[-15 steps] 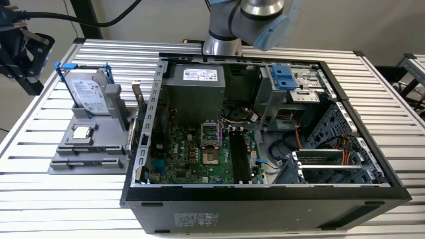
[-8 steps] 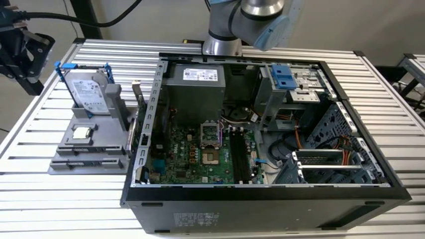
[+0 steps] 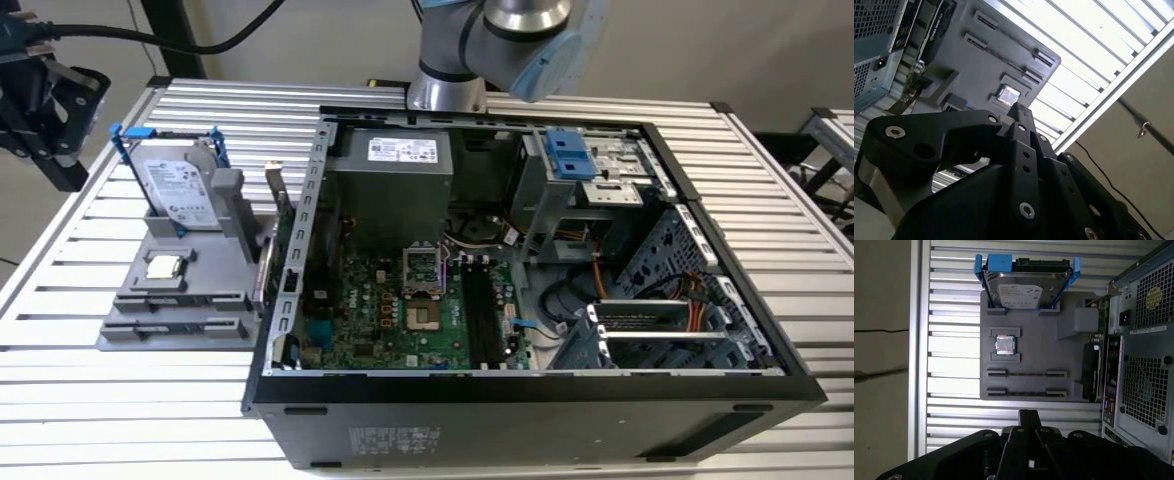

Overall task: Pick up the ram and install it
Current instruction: 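Pick up the ram and move it above insertion slot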

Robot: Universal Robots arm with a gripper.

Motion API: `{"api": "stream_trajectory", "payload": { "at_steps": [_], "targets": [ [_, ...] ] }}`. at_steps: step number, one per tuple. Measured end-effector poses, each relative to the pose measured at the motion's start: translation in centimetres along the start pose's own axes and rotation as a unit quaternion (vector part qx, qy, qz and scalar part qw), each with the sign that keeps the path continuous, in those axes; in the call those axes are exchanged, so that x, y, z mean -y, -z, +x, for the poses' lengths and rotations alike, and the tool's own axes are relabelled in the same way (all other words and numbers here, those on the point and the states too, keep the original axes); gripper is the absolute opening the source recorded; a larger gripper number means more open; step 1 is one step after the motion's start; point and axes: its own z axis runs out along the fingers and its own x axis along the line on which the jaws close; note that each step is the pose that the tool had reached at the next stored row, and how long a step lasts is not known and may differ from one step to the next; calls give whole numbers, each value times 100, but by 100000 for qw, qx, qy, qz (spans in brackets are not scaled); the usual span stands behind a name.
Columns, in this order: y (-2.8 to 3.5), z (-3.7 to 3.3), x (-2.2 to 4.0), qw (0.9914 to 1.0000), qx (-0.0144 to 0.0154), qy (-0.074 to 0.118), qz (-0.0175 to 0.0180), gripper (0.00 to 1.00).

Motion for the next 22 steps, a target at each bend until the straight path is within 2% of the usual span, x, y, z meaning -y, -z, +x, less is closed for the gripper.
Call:
{"api": "stream_trajectory", "payload": {
  "at_steps": [3,7,10,12,15,17,20,22],
  "targets": [
    [0,0,0,99998,-32,655,-12,0],
    [0,0,0,99944,-163,3334,-67,0],
    [0,0,0,99824,-288,5930,-120,0],
    [0,0,0,99698,-375,7753,-159,0],
    [0,-1,0,99447,-508,10487,-213,0],
    [0,-1,0,99242,-593,12273,-251,0],
    [0,-1,0,98867,-722,14993,-307,0],
    [0,0,0,98576,-815,16792,-344,0]
  ]
}}
